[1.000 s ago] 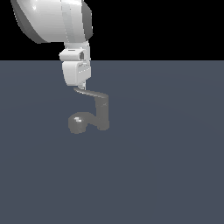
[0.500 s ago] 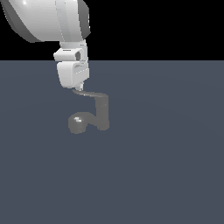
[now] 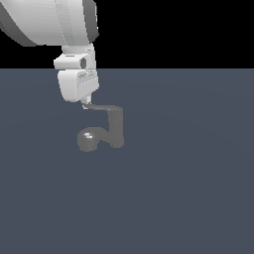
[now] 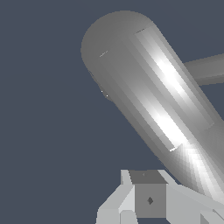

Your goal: Turn on the faucet by rotating a designated handle.

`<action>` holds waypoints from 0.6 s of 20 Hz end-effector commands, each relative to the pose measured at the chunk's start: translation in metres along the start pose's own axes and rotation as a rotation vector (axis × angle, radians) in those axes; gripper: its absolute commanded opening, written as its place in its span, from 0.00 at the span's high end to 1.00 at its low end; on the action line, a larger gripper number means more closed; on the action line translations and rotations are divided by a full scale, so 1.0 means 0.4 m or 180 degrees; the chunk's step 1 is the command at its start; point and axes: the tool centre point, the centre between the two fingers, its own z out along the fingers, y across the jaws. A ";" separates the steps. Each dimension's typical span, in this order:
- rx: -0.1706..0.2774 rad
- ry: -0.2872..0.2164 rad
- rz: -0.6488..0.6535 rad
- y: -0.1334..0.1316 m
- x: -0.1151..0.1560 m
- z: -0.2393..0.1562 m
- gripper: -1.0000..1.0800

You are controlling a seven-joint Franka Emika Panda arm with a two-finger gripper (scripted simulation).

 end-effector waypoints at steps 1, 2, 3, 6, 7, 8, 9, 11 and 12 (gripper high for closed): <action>0.0000 0.0003 0.0001 0.006 0.005 0.000 1.00; 0.0000 0.0003 0.0001 0.012 0.008 0.000 1.00; 0.0000 0.0003 0.0001 0.018 0.012 0.000 1.00; -0.0002 0.0002 -0.0001 0.036 0.022 0.000 1.00; -0.0002 0.0002 -0.0001 0.042 0.026 0.000 1.00; -0.0004 0.0001 -0.0003 0.048 0.029 0.001 1.00; -0.0004 0.0001 -0.0003 0.054 0.033 0.000 1.00; -0.0004 0.0001 -0.0003 0.066 0.040 0.000 1.00; -0.0006 0.0001 -0.0005 0.072 0.043 0.001 1.00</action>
